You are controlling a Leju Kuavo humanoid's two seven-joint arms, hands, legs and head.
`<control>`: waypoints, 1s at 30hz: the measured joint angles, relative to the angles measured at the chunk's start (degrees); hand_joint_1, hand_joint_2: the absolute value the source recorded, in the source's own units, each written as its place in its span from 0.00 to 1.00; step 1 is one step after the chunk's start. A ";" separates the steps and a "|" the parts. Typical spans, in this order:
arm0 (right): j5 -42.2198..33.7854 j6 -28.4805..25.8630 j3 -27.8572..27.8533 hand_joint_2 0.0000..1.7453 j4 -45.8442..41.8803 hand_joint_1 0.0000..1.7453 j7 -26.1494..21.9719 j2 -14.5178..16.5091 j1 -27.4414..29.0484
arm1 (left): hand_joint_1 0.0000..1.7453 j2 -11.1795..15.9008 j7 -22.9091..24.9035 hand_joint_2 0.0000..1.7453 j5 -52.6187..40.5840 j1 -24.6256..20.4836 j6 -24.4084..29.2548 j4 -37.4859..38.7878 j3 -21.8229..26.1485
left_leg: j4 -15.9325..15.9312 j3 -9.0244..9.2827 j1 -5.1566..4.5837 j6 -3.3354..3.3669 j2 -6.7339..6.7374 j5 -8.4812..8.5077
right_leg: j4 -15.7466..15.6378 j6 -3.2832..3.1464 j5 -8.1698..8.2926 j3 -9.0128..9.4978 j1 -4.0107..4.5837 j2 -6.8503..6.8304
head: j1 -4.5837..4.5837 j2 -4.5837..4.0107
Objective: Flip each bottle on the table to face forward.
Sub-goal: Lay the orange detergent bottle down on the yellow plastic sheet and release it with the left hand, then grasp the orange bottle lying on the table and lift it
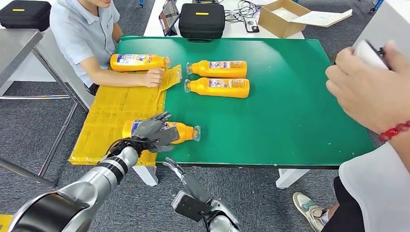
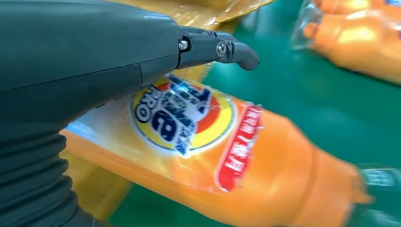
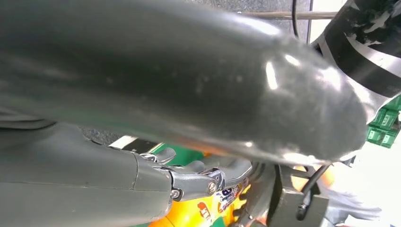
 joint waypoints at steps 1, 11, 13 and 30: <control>0.02 -0.04 0.00 0.00 0.00 0.00 0.00 0.00 0.06 | 0.00 -0.15 -0.78 0.75 0.61 0.30 0.27 -0.30 0.35 | 0.00 0.00 0.00 0.00 0.00 0.00 | 0.00 0.00 0.00 0.00 0.00 0.00 | -0.01 0.00; -0.54 -0.68 0.00 0.00 -0.01 0.00 0.00 -0.62 0.36 | 0.00 -2.93 -19.71 1.00 16.23 8.80 11.39 -11.65 6.54 | 0.01 -0.15 -0.01 0.00 0.08 -0.02 | 0.00 0.01 -0.01 -0.17 0.01 0.02 | 0.00 0.00; -0.71 -1.07 0.01 0.00 -0.02 0.00 0.00 -0.83 0.37 | 0.00 -3.52 -21.47 1.00 19.88 10.56 11.33 -14.80 8.04 | 0.00 -0.17 0.00 0.00 0.08 -0.03 | -0.01 0.00 -0.01 -0.20 0.02 0.02 | 0.00 0.00; -0.66 -5.88 0.34 0.50 -1.58 0.00 0.00 -2.71 1.21 | 0.00 -5.83 -17.25 1.00 51.00 24.24 0.39 -46.19 12.09 | 0.00 -0.27 0.01 0.00 0.11 -0.04 | -0.01 0.00 -0.01 -0.30 0.02 0.03 | 0.00 0.00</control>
